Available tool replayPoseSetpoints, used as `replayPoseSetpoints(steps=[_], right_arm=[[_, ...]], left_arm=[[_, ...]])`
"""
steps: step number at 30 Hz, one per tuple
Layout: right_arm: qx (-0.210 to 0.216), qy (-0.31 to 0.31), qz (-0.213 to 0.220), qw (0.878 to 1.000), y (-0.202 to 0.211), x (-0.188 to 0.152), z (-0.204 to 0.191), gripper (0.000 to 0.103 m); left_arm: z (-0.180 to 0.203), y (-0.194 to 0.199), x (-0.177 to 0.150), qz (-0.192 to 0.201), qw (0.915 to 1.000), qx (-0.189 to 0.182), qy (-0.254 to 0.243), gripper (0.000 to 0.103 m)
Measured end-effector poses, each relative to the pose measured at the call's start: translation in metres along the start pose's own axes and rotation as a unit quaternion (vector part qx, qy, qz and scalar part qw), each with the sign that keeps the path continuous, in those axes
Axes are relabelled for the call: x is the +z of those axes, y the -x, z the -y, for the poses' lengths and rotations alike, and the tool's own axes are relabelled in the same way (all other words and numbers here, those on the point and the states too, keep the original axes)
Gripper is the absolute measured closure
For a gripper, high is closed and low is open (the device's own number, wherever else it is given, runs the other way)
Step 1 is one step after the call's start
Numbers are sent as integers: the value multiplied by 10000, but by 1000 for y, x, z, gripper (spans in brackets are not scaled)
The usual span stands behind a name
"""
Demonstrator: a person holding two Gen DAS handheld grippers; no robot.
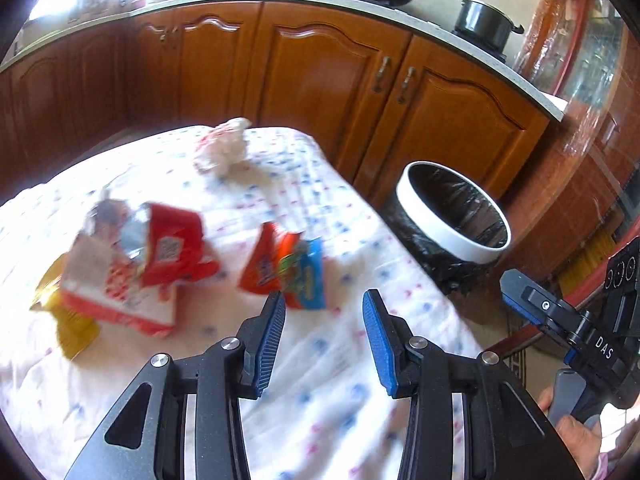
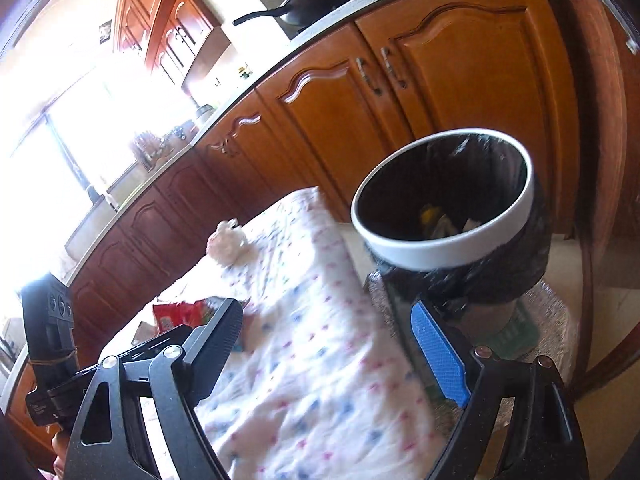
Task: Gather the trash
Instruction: 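Move both open tools back over the table toward the remaining wrappers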
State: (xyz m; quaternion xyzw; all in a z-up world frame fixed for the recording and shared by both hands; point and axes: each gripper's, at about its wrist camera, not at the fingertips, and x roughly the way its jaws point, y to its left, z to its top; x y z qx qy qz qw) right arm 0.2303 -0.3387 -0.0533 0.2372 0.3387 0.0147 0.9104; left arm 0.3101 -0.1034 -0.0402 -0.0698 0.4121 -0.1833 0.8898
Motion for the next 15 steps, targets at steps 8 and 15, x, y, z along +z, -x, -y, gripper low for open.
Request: replayPoseSetpoints(steps=[8,15], right_arm=[[292,-37,-395,9988,-17,-27,-26,12],[380,141,-469,9981,-21,-35,-44,12]], left_arm=[[-44,43,-24,77,9990,239,375,62],[-68,63,-28,196,9977,318,565,62]])
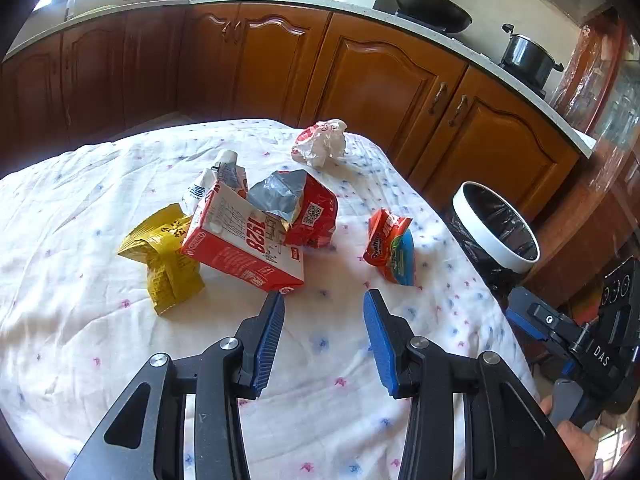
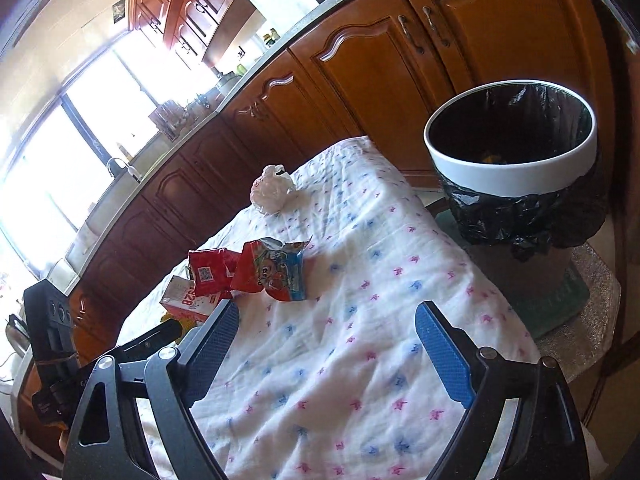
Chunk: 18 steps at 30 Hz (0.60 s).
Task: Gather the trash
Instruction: 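Move both open tools back over the table toward the remaining wrappers, then grasp the red snack bag with the left tool while the right tool grasps the orange wrapper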
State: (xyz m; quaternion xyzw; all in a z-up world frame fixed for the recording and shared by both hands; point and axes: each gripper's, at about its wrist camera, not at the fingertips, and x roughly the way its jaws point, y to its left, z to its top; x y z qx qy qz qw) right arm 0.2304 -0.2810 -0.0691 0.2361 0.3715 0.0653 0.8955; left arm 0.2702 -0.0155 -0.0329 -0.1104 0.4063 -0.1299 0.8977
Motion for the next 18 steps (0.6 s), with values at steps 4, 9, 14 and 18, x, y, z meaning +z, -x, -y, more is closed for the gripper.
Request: replayPoseSetpoints(steps=[4,9,14,18], right_arm=[[46,30,-80,10000,-10,0,-6,12],[70,109,-171,9998,-22,3,-14,12],[130,164,-247,9995,-35,11,-22,14],[114,355,-233,9990,-45,18,-36,34]], left_arm=[[-4,-2,3,13,10000,-23,-48,62],[-4,-12,14,-25,9999,-28,-110,62],[-6,-26,32,34,9998,46,-212,62],[-5,-42,48,-10,9994,76,-334,63]])
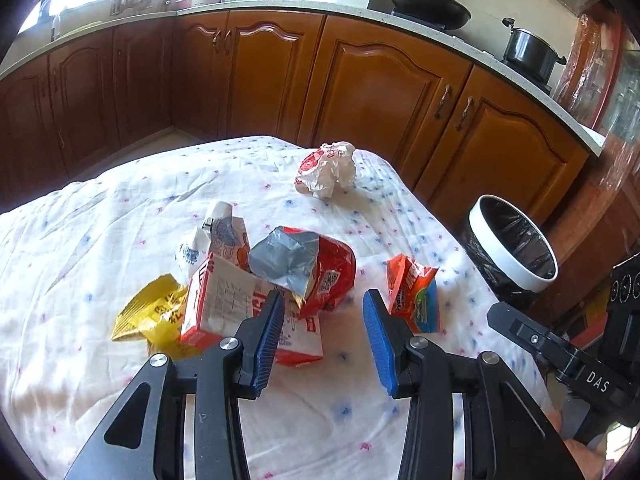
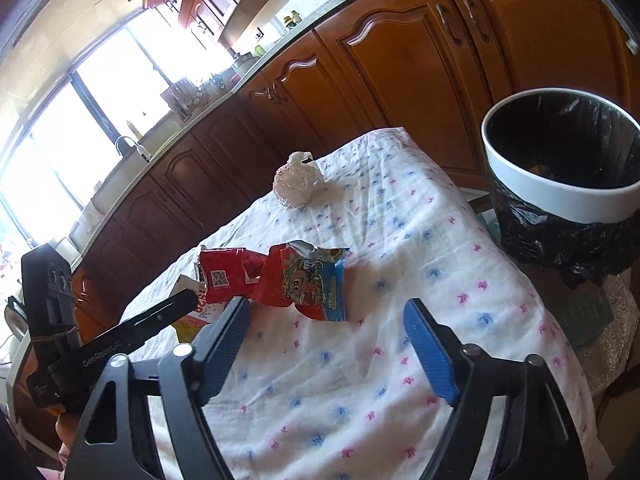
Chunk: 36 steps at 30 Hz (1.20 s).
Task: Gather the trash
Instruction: 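Grasp the red snack bag with the left tool while the right tool grasps the orange wrapper, then carry the red bag and orange wrapper over the bin and release both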
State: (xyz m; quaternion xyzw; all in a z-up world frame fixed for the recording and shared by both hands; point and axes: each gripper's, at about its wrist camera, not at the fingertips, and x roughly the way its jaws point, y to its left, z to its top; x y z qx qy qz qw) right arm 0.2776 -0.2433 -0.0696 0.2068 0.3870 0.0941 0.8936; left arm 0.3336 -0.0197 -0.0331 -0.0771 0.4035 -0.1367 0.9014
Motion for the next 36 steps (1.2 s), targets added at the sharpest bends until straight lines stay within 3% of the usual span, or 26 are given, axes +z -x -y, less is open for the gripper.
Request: replayPoseSetpoints(steps=[5,7,12,14,17,23,36], right_arm=[[77,76,-116,9999,-22,12,-10,54],[58,128,-171,9998,-34,15,-13,56],[-59,245,-391,9989,-64,15,-16,67],[-93,279,-479,9984,-71,12,-14,85],[-132,384,-398,9984,-64,8,-16,91],[-199,349,-232,9989,-34,7,-7,98],[-369,11,226,9991,37,7,32,99]], left_arm=[[2,-20,11,-106,9998,14,-162,67],[2,-28,12,-185,9997,20,-177,70],[3,-49,10,-428,9989,-81,-149,97],[5,-55,8,-466,9987,-141,-174,99],[9,-61,6,-500,9983,-189,-235,103],[18,-59,-1,-459,9980,-334,-260,103],[62,-33,-9,-268,9947,-880,-465,103]])
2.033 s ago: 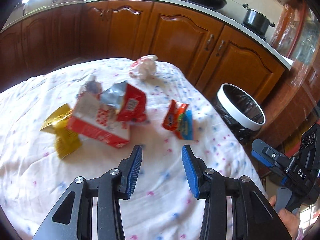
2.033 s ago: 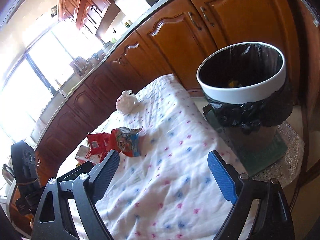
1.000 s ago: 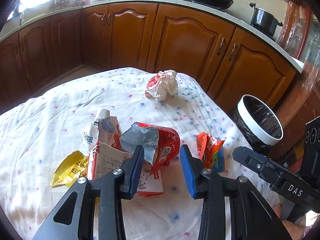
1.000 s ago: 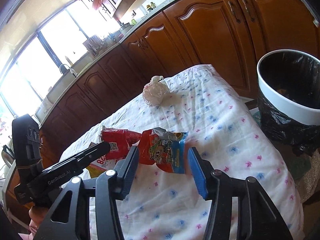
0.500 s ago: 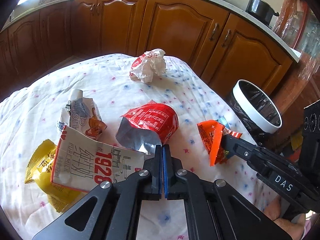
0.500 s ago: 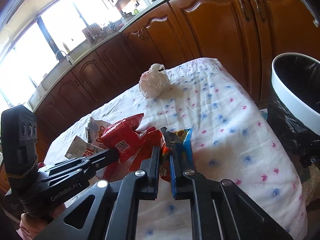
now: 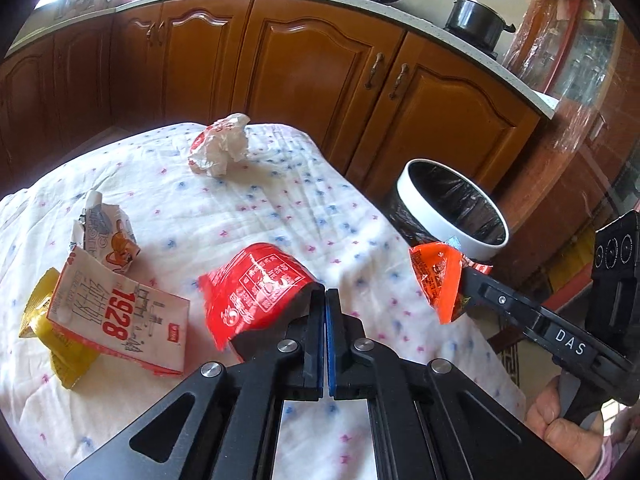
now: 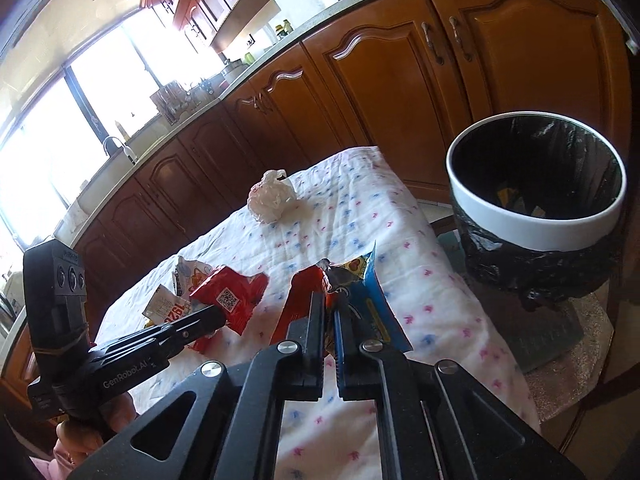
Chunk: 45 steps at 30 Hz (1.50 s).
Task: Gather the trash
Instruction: 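Carry the red bag and orange wrapper over the bin and release both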
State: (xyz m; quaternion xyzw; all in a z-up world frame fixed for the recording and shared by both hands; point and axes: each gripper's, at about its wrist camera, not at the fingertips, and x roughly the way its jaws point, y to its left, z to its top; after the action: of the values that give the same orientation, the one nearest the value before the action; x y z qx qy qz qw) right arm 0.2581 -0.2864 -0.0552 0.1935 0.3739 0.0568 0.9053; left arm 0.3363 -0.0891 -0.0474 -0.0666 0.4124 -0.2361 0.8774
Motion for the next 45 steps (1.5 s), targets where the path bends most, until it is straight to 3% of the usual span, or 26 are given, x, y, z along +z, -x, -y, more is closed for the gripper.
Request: replayPoseSetpoints(steps=[13,25,45], right_arm=[[-111,-181,319,9993,35,7,27,99],[-292,-303,553,9976,54,19,54,99],[-734,-433,864,9926,65,68,113,99]], left_arm=[[23,1,0,15,9998,-33,-180,103],[61,-12,18,70,9981,-288,-544,103],[130,-74,74,44,9891,-836,-1213,103]])
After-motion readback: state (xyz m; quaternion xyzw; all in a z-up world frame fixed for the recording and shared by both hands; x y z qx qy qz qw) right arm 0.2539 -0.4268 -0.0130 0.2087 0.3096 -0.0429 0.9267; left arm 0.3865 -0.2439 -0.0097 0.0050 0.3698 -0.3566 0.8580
